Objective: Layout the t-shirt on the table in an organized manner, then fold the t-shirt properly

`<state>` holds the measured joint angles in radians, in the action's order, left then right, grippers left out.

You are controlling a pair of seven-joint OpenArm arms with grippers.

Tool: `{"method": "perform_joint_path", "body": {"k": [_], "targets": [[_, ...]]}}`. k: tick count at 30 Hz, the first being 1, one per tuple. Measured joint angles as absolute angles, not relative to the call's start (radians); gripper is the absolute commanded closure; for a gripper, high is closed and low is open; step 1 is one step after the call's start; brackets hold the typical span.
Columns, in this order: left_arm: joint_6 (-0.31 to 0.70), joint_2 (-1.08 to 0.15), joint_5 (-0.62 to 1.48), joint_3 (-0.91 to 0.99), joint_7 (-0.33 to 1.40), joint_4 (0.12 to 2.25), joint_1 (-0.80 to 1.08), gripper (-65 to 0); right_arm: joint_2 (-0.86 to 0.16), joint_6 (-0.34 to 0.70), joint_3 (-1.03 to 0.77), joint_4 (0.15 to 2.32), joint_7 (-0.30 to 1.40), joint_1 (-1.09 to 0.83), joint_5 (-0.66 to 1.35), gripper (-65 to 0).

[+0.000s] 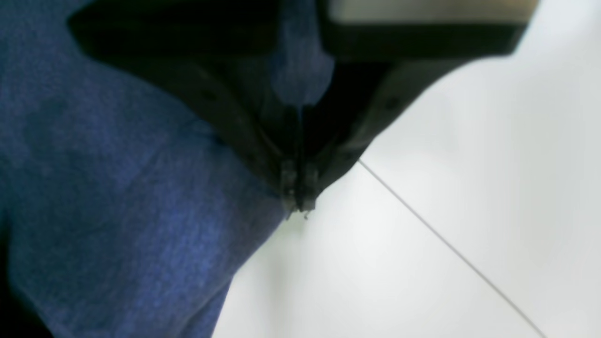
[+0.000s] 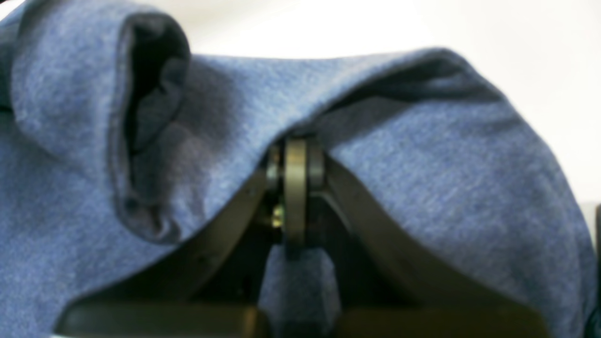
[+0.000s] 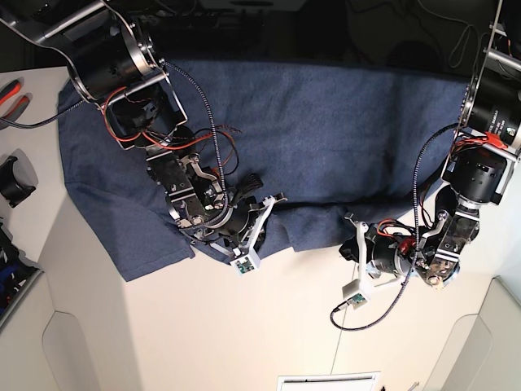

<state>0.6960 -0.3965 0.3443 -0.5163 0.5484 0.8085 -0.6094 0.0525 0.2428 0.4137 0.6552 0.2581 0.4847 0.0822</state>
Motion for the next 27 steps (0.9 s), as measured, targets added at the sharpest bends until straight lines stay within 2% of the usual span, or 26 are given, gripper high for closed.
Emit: {"method": "perform_joint_path", "body": {"k": [10, 20, 22, 24, 27], "targets": [[0.693, -0.394, 0.646, -0.516, 0.888, 0.809, -0.612, 0.0, 0.052, 0.243, 0.414, 0.655, 0.258, 0.485, 0.082, 0.0], [0.693, -0.393, 1.257, -0.516, 1.34, 0.81, -0.612, 0.0, 0.052, 0.243, 0.414, 0.655, 0.258, 0.485, 0.082, 0.0], [0.693, -0.393, 1.31, -0.516, 1.363, 0.81, -0.613, 0.0, 0.052, 0.243, 0.414, 0.655, 0.258, 0.485, 0.082, 0.0], [0.693, -0.394, 1.27, -0.516, 1.348, 0.812, -0.622, 0.0, 0.052, 0.243, 0.414, 0.655, 0.258, 0.485, 0.082, 0.0], [0.693, -0.393, 1.087, -0.487, 1.121, 0.812, -0.658, 0.0, 0.052, 0.243, 0.414, 0.655, 0.259, 0.485, 0.082, 0.0]]}}
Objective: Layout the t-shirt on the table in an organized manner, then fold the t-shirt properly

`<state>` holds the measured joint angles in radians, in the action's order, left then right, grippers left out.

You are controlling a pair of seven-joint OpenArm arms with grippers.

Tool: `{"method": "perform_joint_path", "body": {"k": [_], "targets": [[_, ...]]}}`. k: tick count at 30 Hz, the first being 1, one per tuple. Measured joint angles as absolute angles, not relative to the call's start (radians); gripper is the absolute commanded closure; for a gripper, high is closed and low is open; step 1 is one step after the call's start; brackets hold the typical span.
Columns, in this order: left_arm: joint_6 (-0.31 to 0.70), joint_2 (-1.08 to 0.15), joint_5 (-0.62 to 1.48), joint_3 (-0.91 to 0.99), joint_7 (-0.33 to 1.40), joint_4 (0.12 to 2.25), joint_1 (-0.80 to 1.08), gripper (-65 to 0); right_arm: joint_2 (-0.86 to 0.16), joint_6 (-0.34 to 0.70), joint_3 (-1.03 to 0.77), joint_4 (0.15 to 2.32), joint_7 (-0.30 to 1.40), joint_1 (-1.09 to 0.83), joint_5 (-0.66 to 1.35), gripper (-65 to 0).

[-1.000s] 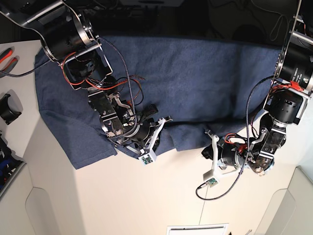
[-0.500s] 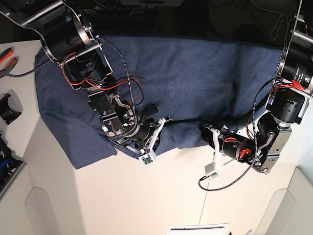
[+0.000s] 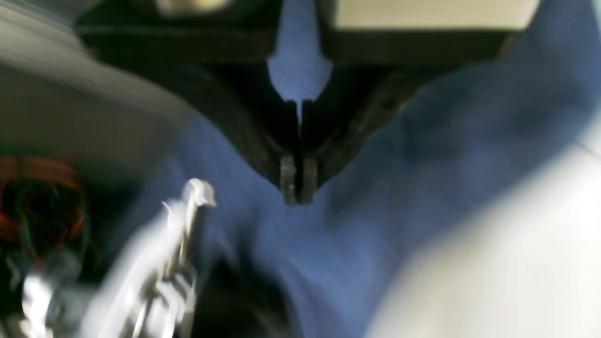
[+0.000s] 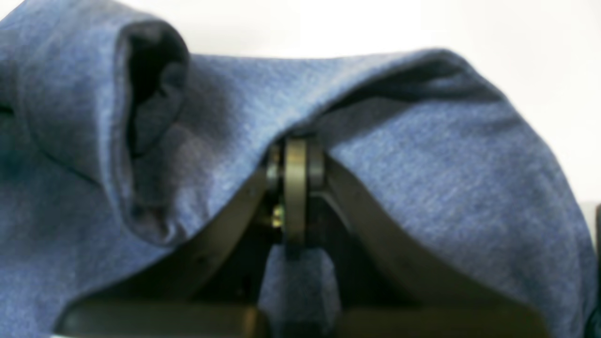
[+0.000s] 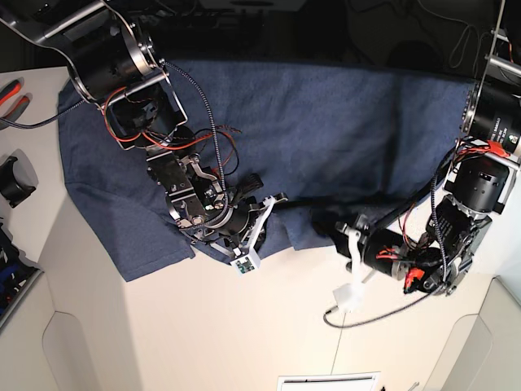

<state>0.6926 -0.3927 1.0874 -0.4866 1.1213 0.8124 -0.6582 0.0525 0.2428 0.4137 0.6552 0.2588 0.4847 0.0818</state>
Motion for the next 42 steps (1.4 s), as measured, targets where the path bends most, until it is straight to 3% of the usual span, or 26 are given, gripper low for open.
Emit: {"method": "perform_joint_path", "body": {"k": [4, 6, 15, 19, 24, 35, 42], "targets": [[0.688, -0.389, 0.648, -0.369, 0.603, 0.818, -0.692, 0.0, 0.052, 0.243, 0.414, 0.655, 0.258, 0.485, 0.082, 0.0], [0.688, -0.392, 0.476, -0.361, 0.436, 0.818, -0.681, 0.0, 0.052, 0.243, 0.414, 0.655, 0.258, 0.485, 0.082, 0.0], [0.697, -0.299, 0.105, -0.464, 0.199, 0.63, -0.624, 0.0, 0.053, 0.243, 0.414, 0.655, 0.257, 0.485, 0.083, 0.0], [0.697, -0.309, 0.042, -0.466, 0.185, 0.577, -0.623, 0.0, 0.052, 0.243, 0.414, 0.655, 0.258, 0.485, 0.082, 0.0], [0.693, -0.316, 0.154, -0.463, 0.381, 0.587, -0.632, 0.0, 0.052, 0.243, 0.414, 0.655, 0.258, 0.485, 0.082, 0.0], [0.689, -0.331, 0.812, -0.465, 0.997, 0.638, -0.626, 0.0, 0.052, 0.243, 0.414, 0.655, 0.258, 0.485, 0.082, 0.0], [0.69, -0.381, 1.16, -0.466, 1.24, 0.764, -0.627, 0.0, 0.052, 0.243, 0.414, 0.655, 0.258, 0.485, 0.082, 0.0]]}}
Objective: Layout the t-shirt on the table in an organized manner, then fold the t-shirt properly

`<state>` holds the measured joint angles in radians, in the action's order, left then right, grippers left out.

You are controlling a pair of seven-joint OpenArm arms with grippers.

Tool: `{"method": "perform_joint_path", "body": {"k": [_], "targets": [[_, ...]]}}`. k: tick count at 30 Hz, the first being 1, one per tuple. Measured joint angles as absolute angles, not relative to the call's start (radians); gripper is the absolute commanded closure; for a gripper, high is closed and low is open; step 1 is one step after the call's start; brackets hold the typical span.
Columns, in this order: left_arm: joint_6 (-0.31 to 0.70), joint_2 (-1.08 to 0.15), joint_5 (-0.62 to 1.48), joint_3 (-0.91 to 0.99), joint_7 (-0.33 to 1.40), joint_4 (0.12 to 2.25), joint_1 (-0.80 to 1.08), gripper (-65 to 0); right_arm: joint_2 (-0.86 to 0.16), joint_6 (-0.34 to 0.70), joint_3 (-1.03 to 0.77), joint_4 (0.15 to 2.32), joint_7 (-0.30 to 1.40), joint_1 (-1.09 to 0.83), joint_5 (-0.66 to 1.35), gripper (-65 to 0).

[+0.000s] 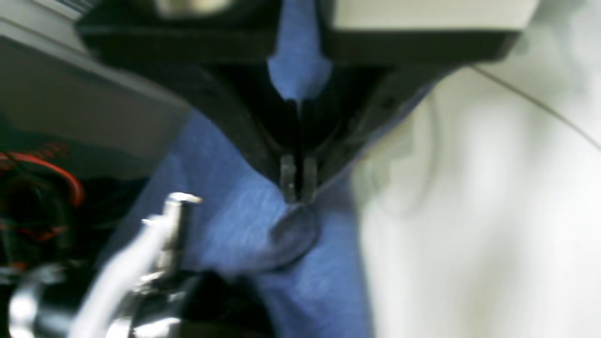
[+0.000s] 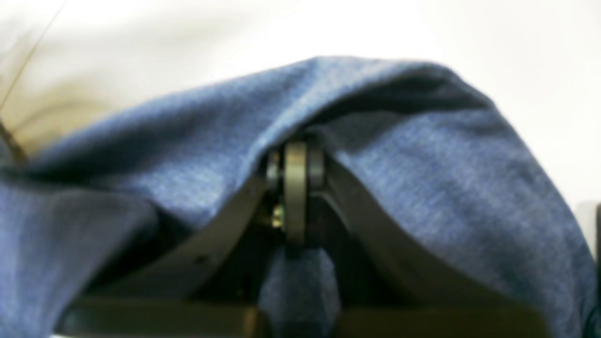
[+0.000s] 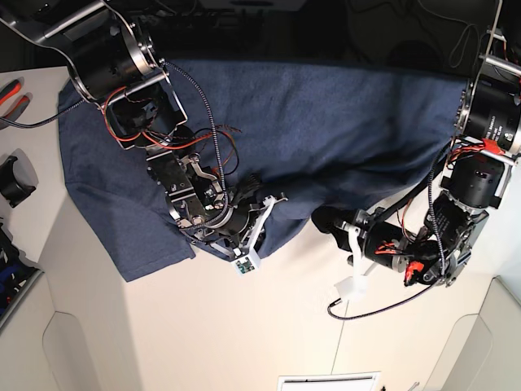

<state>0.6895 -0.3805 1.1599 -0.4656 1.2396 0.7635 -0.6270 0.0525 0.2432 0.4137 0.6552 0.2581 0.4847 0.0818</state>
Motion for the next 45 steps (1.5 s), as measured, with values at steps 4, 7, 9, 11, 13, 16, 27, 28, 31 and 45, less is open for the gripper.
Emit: {"method": "perform_joint_path", "body": {"k": [4, 7, 9, 11, 13, 16, 27, 28, 31, 45], "targets": [[0.69, -0.416, 1.22, -0.466, 1.294, 0.794, -0.626, 0.0, 0.052, 0.243, 0.414, 0.655, 0.258, 0.485, 0.082, 0.0], [0.69, -0.431, 1.22, -0.466, 1.293, 0.795, -0.6, 0.0, 0.052, 0.243, 0.414, 0.655, 0.258, 0.485, 0.082, 0.0], [0.69, -0.431, 1.193, -0.466, 1.279, 0.795, -0.569, 0.0, 0.052, 0.243, 0.414, 0.655, 0.258, 0.485, 0.082, 0.0], [0.69, -0.429, 1.099, -0.467, 1.156, 0.795, -0.538, 0.0, 0.052, 0.243, 0.414, 0.655, 0.258, 0.485, 0.082, 0.0], [0.691, -0.426, 0.943, -0.467, 1.0, 0.794, -0.524, 0.0, 0.052, 0.243, 0.414, 0.655, 0.258, 0.485, 0.082, 0.0], [0.688, -0.43, 0.78, -0.466, 0.867, 0.796, -0.53, 0.0, 0.052, 0.243, 0.414, 0.655, 0.258, 0.485, 0.082, 0.0], [0.689, -0.426, 0.69, -0.309, 0.715, 0.98, -0.538, 0.0, 0.05, 0.244, 0.414, 0.655, 0.258, 0.485, 0.082, 0.0], [0.689, -0.424, 0.633, -0.307, 0.691, 0.974, -0.538, 0.0, 0.05, 0.244, 0.414, 0.655, 0.258, 0.485, 0.082, 0.0], [0.69, -0.403, 0.559, -0.307, 0.673, 0.921, -0.53, 0.0, 0.05, 0.245, 0.414, 0.655, 0.258, 0.485, 0.082, 0.0], [0.696, -0.377, 0.492, -0.302, 0.635, 0.811, -0.426, 0.0, 0.05, 0.245, 0.414, 0.655, 0.258, 0.485, 0.082, 0.0]]}}
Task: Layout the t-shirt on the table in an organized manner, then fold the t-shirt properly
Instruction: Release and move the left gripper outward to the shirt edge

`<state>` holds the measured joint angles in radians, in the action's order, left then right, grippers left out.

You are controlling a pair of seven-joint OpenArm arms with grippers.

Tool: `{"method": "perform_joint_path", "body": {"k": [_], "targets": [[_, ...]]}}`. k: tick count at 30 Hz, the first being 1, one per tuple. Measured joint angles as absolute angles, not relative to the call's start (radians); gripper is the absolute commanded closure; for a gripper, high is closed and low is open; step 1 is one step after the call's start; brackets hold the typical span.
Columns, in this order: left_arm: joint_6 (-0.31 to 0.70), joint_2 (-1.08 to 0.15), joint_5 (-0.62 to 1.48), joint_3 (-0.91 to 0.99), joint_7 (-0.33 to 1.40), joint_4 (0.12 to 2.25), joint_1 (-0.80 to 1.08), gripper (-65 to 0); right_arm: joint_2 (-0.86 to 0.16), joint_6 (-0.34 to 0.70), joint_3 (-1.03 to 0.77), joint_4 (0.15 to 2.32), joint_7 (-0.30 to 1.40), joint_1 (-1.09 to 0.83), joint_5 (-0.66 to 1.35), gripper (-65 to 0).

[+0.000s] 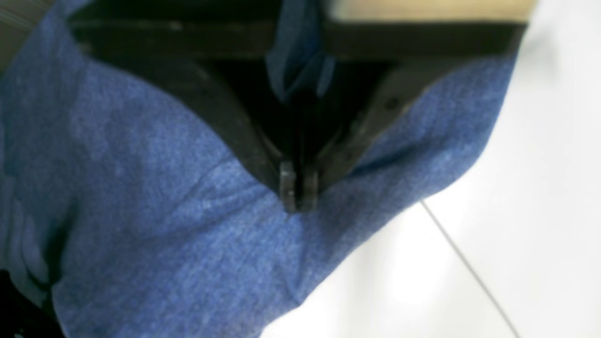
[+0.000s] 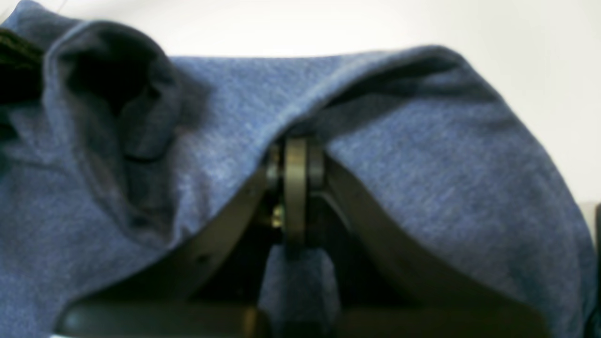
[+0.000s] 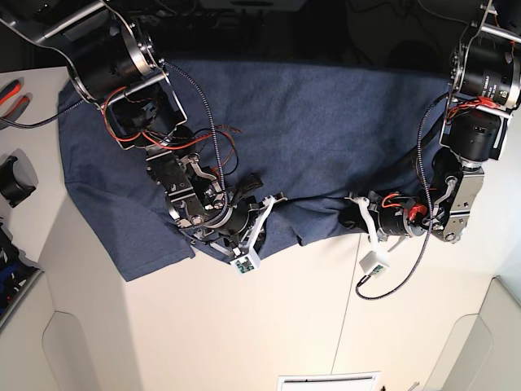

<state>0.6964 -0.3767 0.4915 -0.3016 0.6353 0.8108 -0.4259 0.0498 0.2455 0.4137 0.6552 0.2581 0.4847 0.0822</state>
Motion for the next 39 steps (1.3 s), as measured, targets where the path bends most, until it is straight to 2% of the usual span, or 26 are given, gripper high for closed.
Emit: {"method": "perform_joint_path", "body": {"k": [3, 4, 8, 12, 18, 21, 25, 32, 39], "targets": [[0.709, -0.377, 0.451, -0.302, 0.585, 0.811, -0.415, 0.0, 0.05, 0.245, 0.414, 0.655, 0.258, 0.485, 0.082, 0.0], [0.685, -0.377, 0.423, -0.302, 0.557, 0.811, -0.415, 0.0, 0.05, 0.245, 0.414, 0.655, 0.258, 0.485, 0.082, 0.0], [0.535, -0.366, 0.27, -0.303, 0.438, 0.817, -0.416, 0.0, 0.05, 0.245, 0.414, 0.655, 0.258, 0.485, 0.082, 0.0], [0.373, -0.365, 0.105, -0.304, 0.423, 0.818, -0.424, 0.0, 0.05, 0.246, 0.414, 0.655, 0.258, 0.485, 0.082, 0.0], [0.211, -0.403, -0.045, -0.306, 0.418, 0.813, -0.416, 0.0, 0.05, 0.246, 0.414, 0.655, 0.258, 0.485, 0.082, 0.0], [0.169, -0.433, -0.093, -0.307, 0.426, 0.809, -0.413, 0.0, 0.05, 0.246, 0.414, 0.655, 0.258, 0.485, 0.082, 0.0], [0.154, -0.48, -0.088, -0.306, 0.426, 0.803, -0.413, 0.0, 0.05, 0.246, 0.414, 0.655, 0.258, 0.485, 0.082, 0.0], [0.157, -0.472, -0.031, -0.307, 0.313, 0.791, -0.503, 0.0, 0.05, 0.247, 0.414, 0.655, 0.258, 0.485, 0.082, 0.0], [0.236, -0.426, 0.027, -0.262, 0.256, 0.47, -0.68, 0.0, 0.05, 0.247, 0.414, 0.655, 0.254, 0.482, 0.083, 0.0]]}}
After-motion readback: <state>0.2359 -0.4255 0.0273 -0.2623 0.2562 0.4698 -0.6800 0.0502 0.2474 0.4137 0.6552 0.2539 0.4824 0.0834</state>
